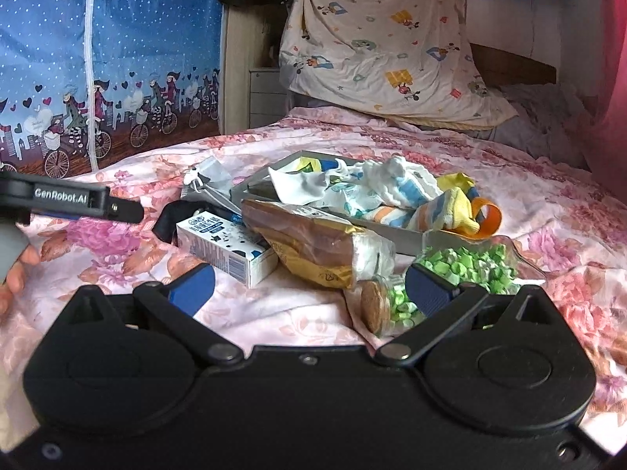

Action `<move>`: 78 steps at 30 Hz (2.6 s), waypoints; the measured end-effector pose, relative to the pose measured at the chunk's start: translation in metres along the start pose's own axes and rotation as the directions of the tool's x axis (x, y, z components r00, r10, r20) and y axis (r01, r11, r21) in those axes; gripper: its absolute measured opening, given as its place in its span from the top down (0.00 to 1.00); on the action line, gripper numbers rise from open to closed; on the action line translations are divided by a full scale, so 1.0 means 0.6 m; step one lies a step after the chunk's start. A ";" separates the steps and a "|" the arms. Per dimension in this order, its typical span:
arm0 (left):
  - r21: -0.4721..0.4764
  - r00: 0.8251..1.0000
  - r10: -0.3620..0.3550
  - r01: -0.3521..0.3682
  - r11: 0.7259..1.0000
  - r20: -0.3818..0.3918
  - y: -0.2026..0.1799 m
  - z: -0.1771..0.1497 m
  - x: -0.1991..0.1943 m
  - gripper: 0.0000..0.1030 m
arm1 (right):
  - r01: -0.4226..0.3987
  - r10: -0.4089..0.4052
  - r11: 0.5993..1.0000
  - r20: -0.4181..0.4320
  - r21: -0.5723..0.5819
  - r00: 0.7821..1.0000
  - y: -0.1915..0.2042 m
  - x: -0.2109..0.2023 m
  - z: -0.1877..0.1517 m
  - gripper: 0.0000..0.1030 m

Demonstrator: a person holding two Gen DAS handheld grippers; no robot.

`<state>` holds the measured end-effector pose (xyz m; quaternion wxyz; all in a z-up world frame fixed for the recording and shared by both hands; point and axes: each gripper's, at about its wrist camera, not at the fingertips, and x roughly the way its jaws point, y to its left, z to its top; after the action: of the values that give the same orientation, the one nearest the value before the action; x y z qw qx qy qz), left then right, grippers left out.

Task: Organize soft objects
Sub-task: 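Move both tools back over the remaining pile of items, then grasp the black mask with the left gripper while the right gripper grasps the grey mask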

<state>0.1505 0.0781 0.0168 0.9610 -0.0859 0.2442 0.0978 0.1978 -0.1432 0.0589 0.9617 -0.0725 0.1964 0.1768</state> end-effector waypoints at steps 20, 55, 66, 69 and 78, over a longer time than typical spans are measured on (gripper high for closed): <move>-0.139 0.999 -0.050 0.049 0.989 -0.004 0.085 -0.004 0.052 0.01 | -0.031 0.030 1.000 -0.015 -0.008 0.999 0.081 0.106 0.090 0.01; -0.316 0.934 -0.341 0.293 0.902 -0.108 0.116 -0.004 0.182 0.54 | -0.098 0.098 0.995 -0.174 0.009 0.980 0.192 0.291 0.185 0.11; -0.328 0.925 -0.353 0.293 0.898 -0.142 0.118 -0.009 0.194 0.84 | -0.133 0.140 0.990 -0.200 0.048 0.970 0.214 0.331 0.183 0.38; -0.335 0.923 -0.354 0.289 0.897 -0.152 0.119 -0.009 0.198 0.89 | -0.135 0.143 0.990 -0.217 0.049 0.966 0.222 0.343 0.183 0.47; -0.352 0.921 -0.356 0.285 0.891 -0.156 0.124 -0.011 0.201 1.00 | -0.141 0.146 0.989 -0.231 0.035 0.962 0.239 0.363 0.182 0.75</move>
<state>0.2345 0.1663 -0.0563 0.9042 -0.2915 0.3101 -0.0344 0.3707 0.0803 0.0607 0.9173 -0.0697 0.3143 0.2345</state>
